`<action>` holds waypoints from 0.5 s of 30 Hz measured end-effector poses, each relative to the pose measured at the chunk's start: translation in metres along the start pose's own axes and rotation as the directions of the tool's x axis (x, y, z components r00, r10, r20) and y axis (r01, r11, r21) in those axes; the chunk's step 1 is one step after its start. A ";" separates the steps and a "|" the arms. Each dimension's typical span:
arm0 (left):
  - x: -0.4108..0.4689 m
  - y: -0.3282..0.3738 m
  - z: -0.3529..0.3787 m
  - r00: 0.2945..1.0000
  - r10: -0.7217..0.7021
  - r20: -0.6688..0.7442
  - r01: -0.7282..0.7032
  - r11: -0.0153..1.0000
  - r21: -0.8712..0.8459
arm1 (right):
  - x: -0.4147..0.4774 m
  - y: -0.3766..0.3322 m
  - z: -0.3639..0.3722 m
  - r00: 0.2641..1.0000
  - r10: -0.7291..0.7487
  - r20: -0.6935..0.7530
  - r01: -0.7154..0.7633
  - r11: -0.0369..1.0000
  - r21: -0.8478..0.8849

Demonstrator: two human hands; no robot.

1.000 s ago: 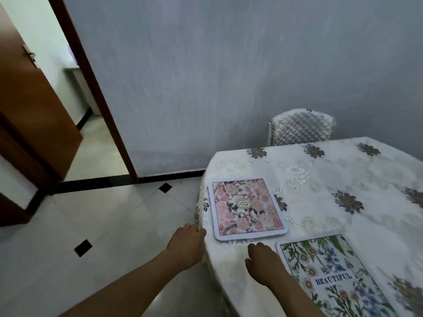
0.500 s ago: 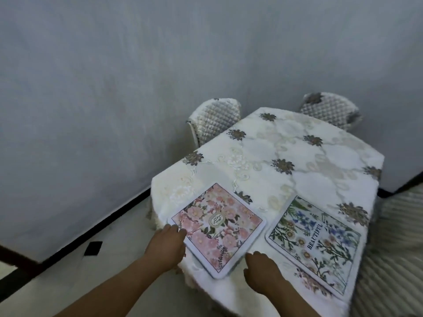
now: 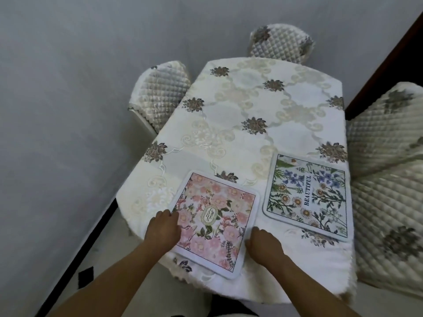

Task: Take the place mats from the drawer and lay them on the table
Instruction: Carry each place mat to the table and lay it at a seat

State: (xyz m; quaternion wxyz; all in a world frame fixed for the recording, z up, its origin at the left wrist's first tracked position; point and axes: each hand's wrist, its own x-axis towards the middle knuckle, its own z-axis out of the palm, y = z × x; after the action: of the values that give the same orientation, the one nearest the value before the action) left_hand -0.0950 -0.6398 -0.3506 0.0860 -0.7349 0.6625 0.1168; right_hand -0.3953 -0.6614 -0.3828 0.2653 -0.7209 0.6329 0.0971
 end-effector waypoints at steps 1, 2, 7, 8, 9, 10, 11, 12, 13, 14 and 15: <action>0.005 -0.004 0.001 1.000 0.002 0.009 -0.001 1.000 -0.014 | 0.003 -0.003 0.001 1.000 0.028 -0.011 -0.027 0.999 0.023; 0.010 -0.007 0.002 1.000 -0.008 0.022 0.009 1.000 -0.029 | 0.005 -0.005 0.002 0.998 0.058 -0.020 -0.057 0.997 0.044; 0.037 -0.019 0.005 0.974 -0.172 0.147 0.201 0.956 -0.212 | 0.005 -0.020 0.011 0.978 0.204 -0.041 -0.192 0.960 0.206; 0.043 -0.020 0.006 0.964 -0.195 0.183 0.242 0.927 -0.286 | 0.005 -0.023 0.011 0.972 0.231 -0.052 -0.214 0.950 0.226; 0.049 -0.022 0.005 0.955 -0.202 0.217 0.270 0.898 -0.348 | 0.005 -0.027 0.013 0.961 0.268 -0.067 -0.244 0.938 0.247; 0.054 -0.025 0.005 0.948 -0.203 0.247 0.290 0.872 -0.394 | 0.004 -0.032 0.013 0.948 0.307 -0.084 -0.275 0.924 0.267; 0.058 -0.028 0.005 0.943 -0.199 0.265 0.300 0.854 -0.426 | 0.002 -0.037 0.014 0.933 0.346 -0.098 -0.306 0.908 0.287; 0.061 -0.031 0.005 0.944 -0.187 0.272 0.297 0.844 -0.448 | 0.000 -0.043 0.014 0.918 0.383 -0.107 -0.336 0.891 0.304; 0.063 -0.034 0.005 0.947 -0.174 0.269 0.287 0.836 -0.469 | -0.002 -0.047 0.016 0.904 0.413 -0.111 -0.362 0.878 0.313; 0.065 -0.038 0.005 0.955 -0.150 0.257 0.263 0.830 -0.491 | -0.003 -0.053 0.017 0.888 0.445 -0.118 -0.389 0.863 0.323; 0.066 -0.043 0.005 0.961 -0.126 0.246 0.239 0.824 -0.513 | -0.005 -0.057 0.018 0.871 0.475 -0.126 -0.415 0.847 0.332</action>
State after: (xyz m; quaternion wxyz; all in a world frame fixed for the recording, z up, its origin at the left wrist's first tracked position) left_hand -0.0461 -0.6972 -0.3753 -0.0462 -0.7740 0.5170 0.3626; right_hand -0.3372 -0.6443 -0.3810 0.2737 -0.5119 0.8142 -0.0134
